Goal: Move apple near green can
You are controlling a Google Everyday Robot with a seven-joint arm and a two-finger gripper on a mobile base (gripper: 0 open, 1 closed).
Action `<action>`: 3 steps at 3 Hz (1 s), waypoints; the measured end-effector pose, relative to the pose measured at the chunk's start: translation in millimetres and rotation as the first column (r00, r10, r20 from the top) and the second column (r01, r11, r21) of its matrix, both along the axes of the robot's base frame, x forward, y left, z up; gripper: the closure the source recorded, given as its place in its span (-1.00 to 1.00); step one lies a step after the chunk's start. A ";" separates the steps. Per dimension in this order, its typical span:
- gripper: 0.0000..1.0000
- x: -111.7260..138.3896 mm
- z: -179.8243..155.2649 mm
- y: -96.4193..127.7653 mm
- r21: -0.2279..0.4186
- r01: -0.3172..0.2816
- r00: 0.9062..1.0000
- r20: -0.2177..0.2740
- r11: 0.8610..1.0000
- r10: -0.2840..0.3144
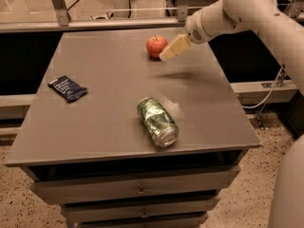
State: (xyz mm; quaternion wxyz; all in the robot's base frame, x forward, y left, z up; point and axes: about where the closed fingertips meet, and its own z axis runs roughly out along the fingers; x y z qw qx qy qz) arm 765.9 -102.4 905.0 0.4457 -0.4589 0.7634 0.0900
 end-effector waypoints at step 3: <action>-1.00 46.1 -35.8 33.9 0.200 0.010 0.999 -0.048 0.980 0.000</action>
Offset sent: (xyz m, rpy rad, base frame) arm 0.0533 0.0327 -0.0387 0.2435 0.0469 -0.0099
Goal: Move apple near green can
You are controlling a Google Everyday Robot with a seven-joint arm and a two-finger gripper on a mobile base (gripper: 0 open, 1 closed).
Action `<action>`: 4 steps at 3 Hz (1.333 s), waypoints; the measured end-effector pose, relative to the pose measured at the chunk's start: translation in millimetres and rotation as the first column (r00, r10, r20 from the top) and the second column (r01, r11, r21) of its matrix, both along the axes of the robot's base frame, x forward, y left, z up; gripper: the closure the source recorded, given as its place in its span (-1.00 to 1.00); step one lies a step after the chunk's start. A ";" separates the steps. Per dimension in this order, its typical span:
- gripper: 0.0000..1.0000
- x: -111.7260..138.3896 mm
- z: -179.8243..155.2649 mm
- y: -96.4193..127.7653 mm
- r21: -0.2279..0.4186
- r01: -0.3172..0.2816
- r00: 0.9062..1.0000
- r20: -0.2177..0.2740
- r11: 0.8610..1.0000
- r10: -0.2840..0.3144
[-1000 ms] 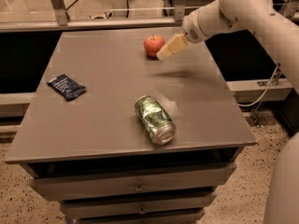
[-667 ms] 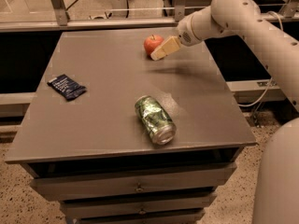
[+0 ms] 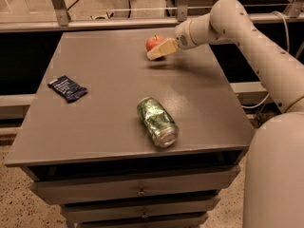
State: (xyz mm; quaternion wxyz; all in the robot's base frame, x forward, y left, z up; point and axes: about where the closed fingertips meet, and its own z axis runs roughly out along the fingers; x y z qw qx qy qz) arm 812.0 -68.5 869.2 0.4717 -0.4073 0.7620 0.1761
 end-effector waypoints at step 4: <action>0.89 -38.9 22.2 18.8 0.066 -0.188 0.982 0.007 0.980 0.188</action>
Offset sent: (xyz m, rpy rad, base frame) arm -0.0014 0.0086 -0.0110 0.0566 0.0104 0.0711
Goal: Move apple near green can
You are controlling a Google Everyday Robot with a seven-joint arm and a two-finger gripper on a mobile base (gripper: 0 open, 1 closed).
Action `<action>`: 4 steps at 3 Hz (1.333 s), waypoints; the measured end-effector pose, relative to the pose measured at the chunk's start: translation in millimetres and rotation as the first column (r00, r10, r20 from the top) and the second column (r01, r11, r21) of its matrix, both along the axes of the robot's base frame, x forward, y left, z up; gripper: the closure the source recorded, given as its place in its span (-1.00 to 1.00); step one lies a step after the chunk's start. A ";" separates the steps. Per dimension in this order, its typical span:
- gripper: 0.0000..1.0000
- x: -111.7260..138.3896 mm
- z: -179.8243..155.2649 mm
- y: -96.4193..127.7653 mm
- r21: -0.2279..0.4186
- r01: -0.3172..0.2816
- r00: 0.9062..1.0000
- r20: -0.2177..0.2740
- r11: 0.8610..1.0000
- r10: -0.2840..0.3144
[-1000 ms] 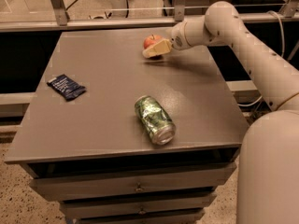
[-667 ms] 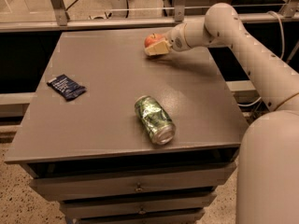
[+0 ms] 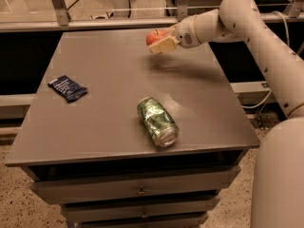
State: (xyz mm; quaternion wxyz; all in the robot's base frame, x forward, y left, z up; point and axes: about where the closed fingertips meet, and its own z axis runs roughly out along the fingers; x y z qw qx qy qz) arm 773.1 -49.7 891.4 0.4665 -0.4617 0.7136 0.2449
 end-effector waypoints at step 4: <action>1.00 -208.3 0.3 -58.2 -0.006 -0.445 0.890 0.108 0.895 0.443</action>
Offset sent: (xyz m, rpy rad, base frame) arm -0.1947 -0.0745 0.0190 0.0779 -0.0963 0.3866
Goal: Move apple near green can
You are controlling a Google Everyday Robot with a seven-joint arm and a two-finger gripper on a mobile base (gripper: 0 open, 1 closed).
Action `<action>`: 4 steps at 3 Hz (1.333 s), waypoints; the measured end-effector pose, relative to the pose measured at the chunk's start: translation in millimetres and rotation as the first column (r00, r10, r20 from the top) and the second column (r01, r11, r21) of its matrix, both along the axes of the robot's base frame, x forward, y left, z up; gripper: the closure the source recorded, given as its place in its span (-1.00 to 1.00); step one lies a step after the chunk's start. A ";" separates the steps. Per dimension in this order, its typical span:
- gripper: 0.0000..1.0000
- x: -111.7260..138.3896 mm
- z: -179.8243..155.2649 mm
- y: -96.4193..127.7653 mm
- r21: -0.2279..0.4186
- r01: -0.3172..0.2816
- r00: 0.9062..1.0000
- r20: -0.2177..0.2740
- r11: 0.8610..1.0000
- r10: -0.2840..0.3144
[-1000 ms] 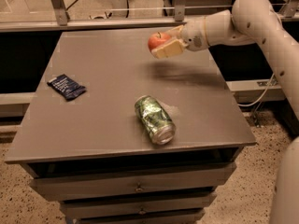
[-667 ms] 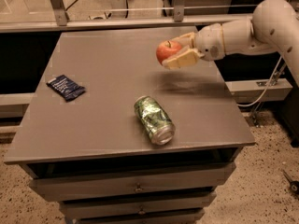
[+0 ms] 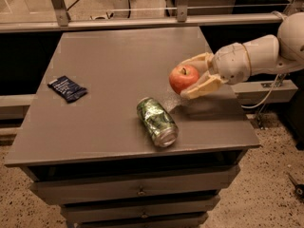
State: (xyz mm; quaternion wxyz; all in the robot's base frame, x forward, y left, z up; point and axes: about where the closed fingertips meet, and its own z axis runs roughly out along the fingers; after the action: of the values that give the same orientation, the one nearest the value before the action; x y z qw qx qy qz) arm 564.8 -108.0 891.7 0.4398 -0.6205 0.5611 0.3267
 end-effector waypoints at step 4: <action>0.21 -86.0 -39.1 17.4 -0.091 -0.284 0.958 0.021 0.955 0.287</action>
Offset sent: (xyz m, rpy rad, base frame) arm -0.0873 0.0132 -0.0283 -0.0847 -0.0821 0.2694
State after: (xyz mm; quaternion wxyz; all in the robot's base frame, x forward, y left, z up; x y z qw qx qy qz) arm 478.8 -90.6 852.5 0.3700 -0.7190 0.4719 0.3513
